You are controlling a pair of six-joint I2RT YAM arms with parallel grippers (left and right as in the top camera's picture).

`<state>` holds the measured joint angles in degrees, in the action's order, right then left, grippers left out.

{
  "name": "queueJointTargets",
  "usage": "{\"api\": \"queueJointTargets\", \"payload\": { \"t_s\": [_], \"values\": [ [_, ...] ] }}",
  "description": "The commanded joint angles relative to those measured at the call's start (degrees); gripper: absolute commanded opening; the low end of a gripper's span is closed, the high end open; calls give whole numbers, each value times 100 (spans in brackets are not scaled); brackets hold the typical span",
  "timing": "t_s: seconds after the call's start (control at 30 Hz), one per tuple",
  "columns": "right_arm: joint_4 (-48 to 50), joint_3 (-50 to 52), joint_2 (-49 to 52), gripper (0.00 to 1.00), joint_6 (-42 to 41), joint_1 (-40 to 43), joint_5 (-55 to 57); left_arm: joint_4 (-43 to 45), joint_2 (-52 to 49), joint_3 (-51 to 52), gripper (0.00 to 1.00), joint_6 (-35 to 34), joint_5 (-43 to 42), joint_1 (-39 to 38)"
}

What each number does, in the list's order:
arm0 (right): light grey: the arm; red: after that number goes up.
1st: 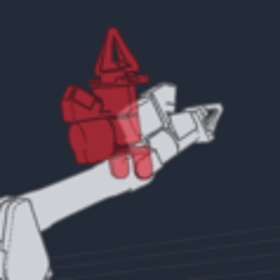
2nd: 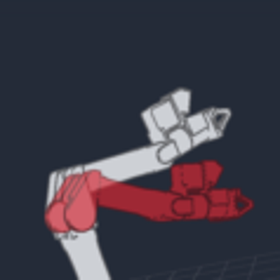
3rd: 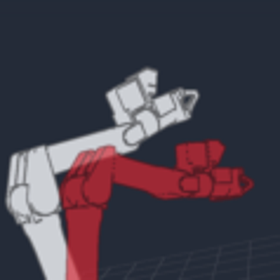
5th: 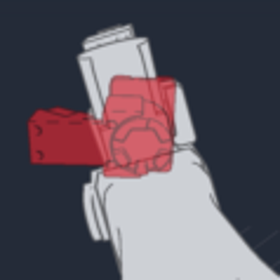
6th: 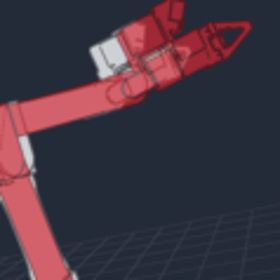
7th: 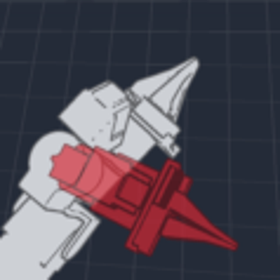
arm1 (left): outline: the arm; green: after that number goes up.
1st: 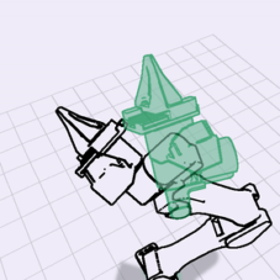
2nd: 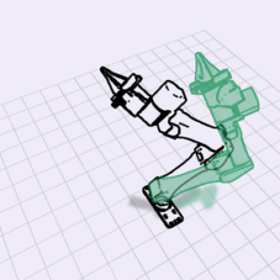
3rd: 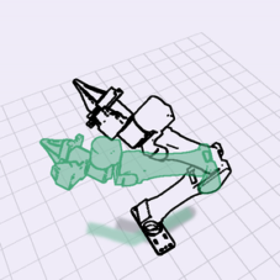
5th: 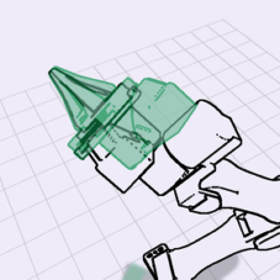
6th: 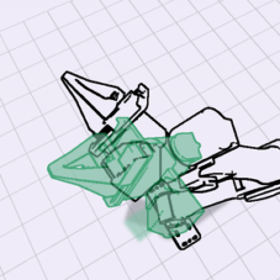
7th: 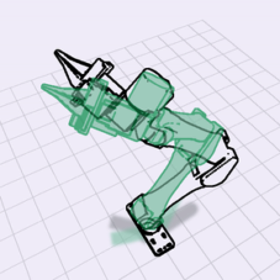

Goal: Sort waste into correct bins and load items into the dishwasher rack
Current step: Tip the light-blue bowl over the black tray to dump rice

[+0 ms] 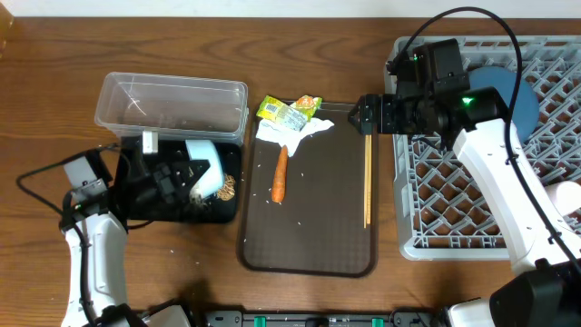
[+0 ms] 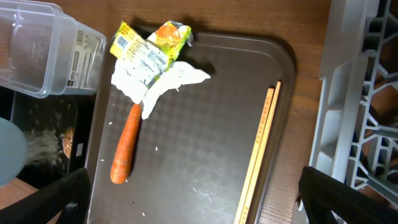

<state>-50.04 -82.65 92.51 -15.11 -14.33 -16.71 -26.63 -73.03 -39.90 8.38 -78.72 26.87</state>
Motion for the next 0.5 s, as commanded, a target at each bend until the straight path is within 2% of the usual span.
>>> {"api": "queueJointTargets", "payload": {
  "t_s": [0.0, 0.13, 0.2, 0.23, 0.3, 0.33, 0.4, 0.47],
  "values": [
    [-7, -26, 7, 99, -68, -33, 20, 20, 4, 125, 6, 470, -466, 33],
    [-9, -26, 7, 99, -68, -33, 20, 20, 7, 146, 6, 507, -483, 33],
    [-9, -26, 7, 99, -68, -33, 20, 15, 4, 146, 6, 463, -85, 33],
    [-9, -26, 7, 99, -68, -33, 20, 20, 4, 146, 6, 221, 223, 35],
    [-11, -26, 7, 99, -70, -33, 20, 90, 4, 146, 6, -201, -144, 39],
    [-13, -26, 7, 99, -70, -33, 20, 109, 7, 146, 6, -79, -376, 37],
    [-26, -26, 7, 99, -70, -33, 20, 57, 4, 162, 6, 380, -122, 35],
    [-11, -26, 7, 99, -70, -33, 20, 66, 4, 170, 6, 382, -203, 63]
  ]
}}
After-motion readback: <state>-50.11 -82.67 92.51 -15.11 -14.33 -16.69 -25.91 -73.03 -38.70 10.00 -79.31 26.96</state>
